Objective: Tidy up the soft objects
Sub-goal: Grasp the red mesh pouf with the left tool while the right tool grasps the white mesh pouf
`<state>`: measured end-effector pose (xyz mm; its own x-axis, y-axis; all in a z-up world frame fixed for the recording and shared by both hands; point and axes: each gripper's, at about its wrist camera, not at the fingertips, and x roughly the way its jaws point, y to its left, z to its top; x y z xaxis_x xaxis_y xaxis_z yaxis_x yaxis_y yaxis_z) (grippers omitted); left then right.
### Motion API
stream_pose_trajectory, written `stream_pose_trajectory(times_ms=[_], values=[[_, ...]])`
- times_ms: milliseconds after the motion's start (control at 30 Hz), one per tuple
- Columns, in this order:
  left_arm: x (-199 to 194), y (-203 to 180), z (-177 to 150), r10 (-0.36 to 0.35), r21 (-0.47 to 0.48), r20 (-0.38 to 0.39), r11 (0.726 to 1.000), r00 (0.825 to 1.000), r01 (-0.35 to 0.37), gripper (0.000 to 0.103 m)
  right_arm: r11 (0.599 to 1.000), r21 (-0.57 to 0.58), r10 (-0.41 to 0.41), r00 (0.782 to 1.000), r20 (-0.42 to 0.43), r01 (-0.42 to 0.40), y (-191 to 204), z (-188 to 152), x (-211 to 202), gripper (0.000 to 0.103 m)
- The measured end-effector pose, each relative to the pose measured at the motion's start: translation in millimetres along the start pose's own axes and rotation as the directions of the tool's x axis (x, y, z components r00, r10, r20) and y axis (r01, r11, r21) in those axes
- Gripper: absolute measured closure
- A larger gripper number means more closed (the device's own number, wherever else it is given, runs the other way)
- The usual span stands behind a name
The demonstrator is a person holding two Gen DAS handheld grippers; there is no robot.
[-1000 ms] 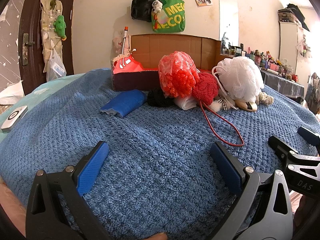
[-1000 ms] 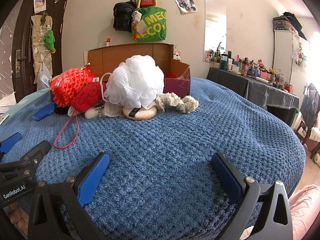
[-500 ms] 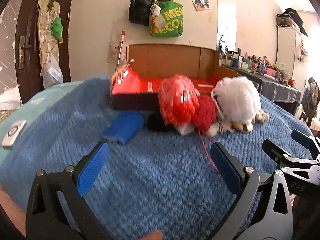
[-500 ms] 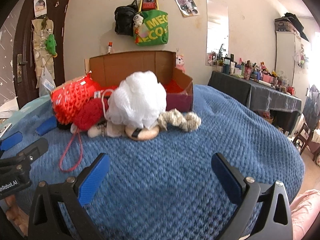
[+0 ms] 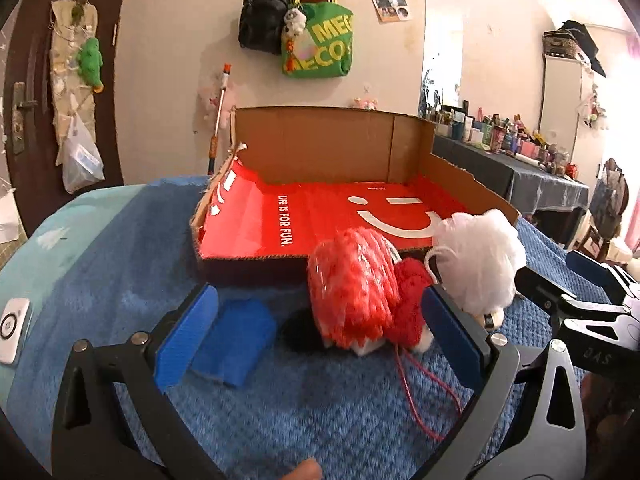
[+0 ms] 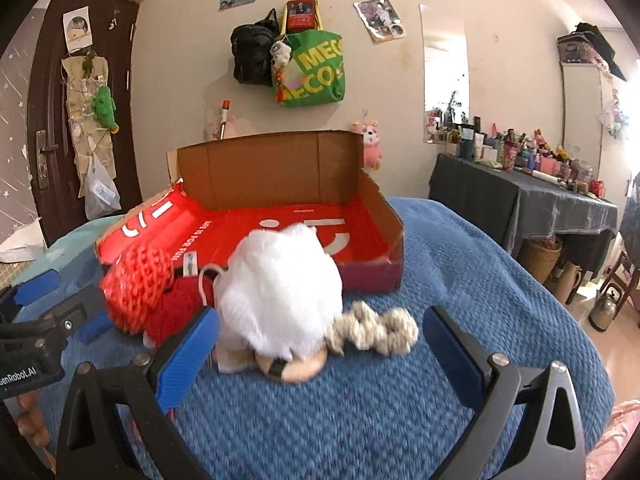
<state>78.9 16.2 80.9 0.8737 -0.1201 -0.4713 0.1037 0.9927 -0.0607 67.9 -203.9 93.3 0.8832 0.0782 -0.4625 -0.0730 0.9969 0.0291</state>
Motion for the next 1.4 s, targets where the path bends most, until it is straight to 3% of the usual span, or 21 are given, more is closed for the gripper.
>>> stream_pose_trajectory(times_ms=[233, 433, 633, 700, 767, 900, 1167, 1400], values=[[24, 0, 20, -0.042, 0.050, -0.071, 0.998, 0.997, 0.046, 0.000, 0.997, -0.013, 0.071, 0.994, -0.088, -0.073, -1, 19, 34, 0.000], [49, 3, 25, -0.093, 0.031, -0.174, 0.995, 0.980, 0.100, 0.000, 0.989, -0.004, 0.146, 0.973, -0.179, -0.149, -1, 21, 58, 0.000], [61, 0, 21, -0.101, 0.062, -0.204, 0.991, 0.974, 0.115, 0.021, 0.976, 0.019, 0.214, 0.949, -0.234, -0.215, -1, 18, 72, 0.000], [65, -3, 19, -0.118, 0.075, -0.218, 0.988, 0.969, 0.137, 0.042, 0.969, 0.032, 0.244, 0.940, -0.239, -0.243, -2, 17, 74, 0.011], [69, -8, 16, -0.148, 0.083, -0.244, 0.981, 0.958, 0.173, 0.056, 0.963, 0.041, 0.268, 0.933, -0.242, -0.266, -3, 17, 74, 0.024], [65, -11, 17, -0.148, 0.098, -0.227, 0.980, 0.963, 0.174, 0.059, 0.946, 0.047, 0.321, 0.916, -0.241, -0.319, 0, 17, 72, 0.040], [49, -7, 28, -0.157, 0.097, -0.176, 0.980, 0.972, 0.176, 0.059, 0.949, 0.011, 0.314, 0.937, -0.153, -0.316, 1, 36, 48, 0.042], [40, -3, 33, -0.160, 0.092, -0.158, 0.980, 0.974, 0.176, 0.059, 0.947, 0.028, 0.319, 0.935, -0.157, -0.319, 0, 36, 47, 0.042]])
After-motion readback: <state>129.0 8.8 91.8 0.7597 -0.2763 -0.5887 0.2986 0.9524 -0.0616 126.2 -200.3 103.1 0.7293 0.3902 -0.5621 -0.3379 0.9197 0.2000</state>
